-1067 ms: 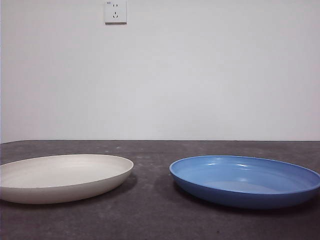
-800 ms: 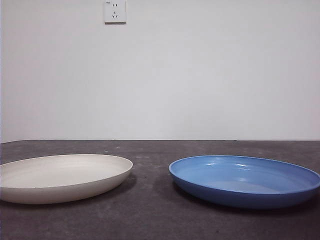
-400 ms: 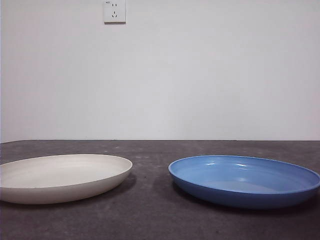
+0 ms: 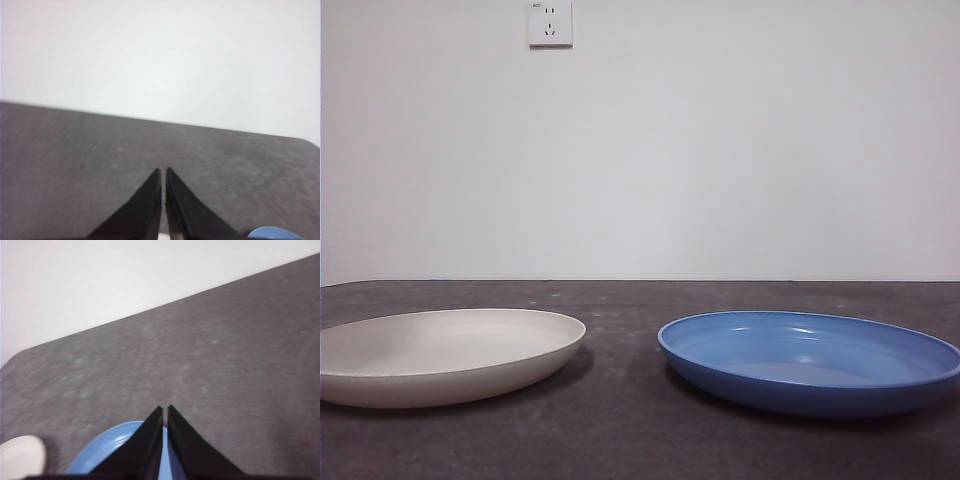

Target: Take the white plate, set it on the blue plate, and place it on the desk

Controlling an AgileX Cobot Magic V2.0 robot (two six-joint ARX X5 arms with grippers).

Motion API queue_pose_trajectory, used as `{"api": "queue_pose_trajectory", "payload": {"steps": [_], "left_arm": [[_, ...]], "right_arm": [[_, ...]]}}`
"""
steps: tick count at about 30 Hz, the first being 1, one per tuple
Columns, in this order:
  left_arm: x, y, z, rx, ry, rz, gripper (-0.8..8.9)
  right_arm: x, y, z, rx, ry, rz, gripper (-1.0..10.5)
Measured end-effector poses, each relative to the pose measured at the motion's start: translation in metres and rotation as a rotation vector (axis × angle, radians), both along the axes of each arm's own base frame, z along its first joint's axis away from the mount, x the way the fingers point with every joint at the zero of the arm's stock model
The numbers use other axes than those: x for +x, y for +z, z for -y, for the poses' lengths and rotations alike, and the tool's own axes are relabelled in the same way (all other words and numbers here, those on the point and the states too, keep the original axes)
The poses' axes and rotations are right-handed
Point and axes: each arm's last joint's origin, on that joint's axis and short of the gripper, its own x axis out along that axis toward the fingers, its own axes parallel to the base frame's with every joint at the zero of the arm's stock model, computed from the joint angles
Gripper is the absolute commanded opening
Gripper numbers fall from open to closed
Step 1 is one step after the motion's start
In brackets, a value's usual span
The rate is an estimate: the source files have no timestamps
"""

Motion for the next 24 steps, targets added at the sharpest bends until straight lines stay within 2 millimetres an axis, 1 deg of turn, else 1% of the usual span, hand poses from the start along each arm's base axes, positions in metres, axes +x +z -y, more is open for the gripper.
{"api": "queue_pose_trajectory", "payload": {"steps": [3, 6, 9, 12, 18, 21, 24], "left_arm": [[0.005, 0.023, 0.003, 0.012, -0.053, -0.007, 0.16], [0.01, 0.04, 0.007, 0.02, -0.107, -0.012, 0.16], [0.014, 0.052, 0.011, 0.022, -0.156, -0.004, 0.16], [0.018, 0.06, 0.016, 0.024, -0.203, -0.001, 0.16], [0.027, 0.065, 0.029, 0.016, -0.274, -0.033, 0.16], [0.031, 0.062, 0.037, 0.014, -0.315, -0.067, 0.16], [0.034, 0.059, 0.042, 0.017, -0.342, -0.089, 0.16]], "right_arm": [[0.002, 0.023, -0.002, 0.003, 0.055, -0.022, 0.1], [0.007, 0.041, -0.005, 0.001, 0.136, -0.058, 0.1], [0.013, 0.057, -0.008, -0.002, 0.224, -0.096, 0.1], [0.019, 0.071, -0.012, -0.016, 0.273, -0.106, 0.1], [0.024, 0.089, -0.026, -0.047, 0.383, -0.08, 0.1], [0.027, 0.089, -0.033, -0.077, 0.442, -0.081, 0.1], [0.033, 0.085, -0.039, -0.11, 0.478, -0.108, 0.1]]}}
